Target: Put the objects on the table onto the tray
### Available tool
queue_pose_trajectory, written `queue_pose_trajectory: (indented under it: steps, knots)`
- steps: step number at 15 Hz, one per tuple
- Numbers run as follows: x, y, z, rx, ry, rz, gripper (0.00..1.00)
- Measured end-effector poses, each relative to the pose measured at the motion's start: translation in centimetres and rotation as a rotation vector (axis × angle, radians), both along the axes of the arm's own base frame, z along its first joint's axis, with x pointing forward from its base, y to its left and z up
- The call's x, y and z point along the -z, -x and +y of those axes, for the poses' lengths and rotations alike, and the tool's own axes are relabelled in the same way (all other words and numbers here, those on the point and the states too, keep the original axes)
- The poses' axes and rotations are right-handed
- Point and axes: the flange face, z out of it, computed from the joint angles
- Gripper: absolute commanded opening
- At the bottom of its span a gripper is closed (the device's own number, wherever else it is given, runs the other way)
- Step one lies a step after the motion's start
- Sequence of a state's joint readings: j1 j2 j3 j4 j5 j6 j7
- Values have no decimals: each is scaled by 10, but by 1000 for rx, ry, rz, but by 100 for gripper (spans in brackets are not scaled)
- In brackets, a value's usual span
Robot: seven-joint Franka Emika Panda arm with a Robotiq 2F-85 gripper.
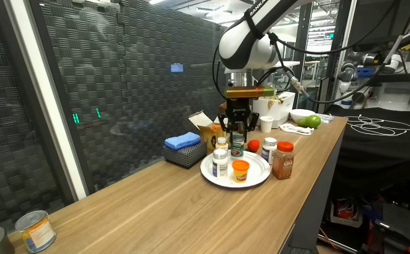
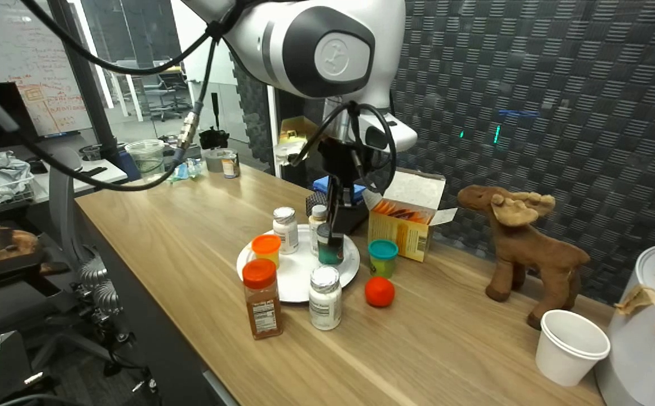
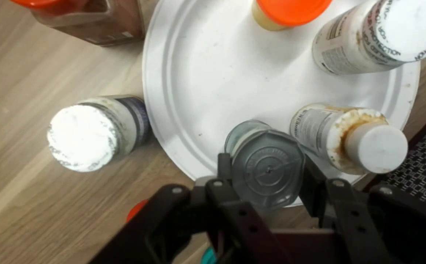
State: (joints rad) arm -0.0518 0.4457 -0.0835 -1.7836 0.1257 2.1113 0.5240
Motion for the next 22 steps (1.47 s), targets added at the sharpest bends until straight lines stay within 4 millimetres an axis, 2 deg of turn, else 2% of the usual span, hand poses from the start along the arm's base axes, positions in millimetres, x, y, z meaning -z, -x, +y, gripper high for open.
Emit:
queue_pose_trajectory:
  steps: [4, 8, 10, 12, 15, 16, 19, 22]
  knots:
    - [6, -10, 2, 7, -38, 3, 21]
    - [20, -11, 11, -14, -63, 30, 21]
    - [22, -12, 12, -18, -64, 36, 72]
    - [23, -11, 12, -19, -65, 39, 75]
    - [23, -11, 10, -18, -55, 40, 97]
    - [22, -11, 8, -18, -50, 38, 100]
    - [11, -12, 1, -15, -24, 12, 100]
    - [-19, -8, -4, -19, 41, -43, 100]
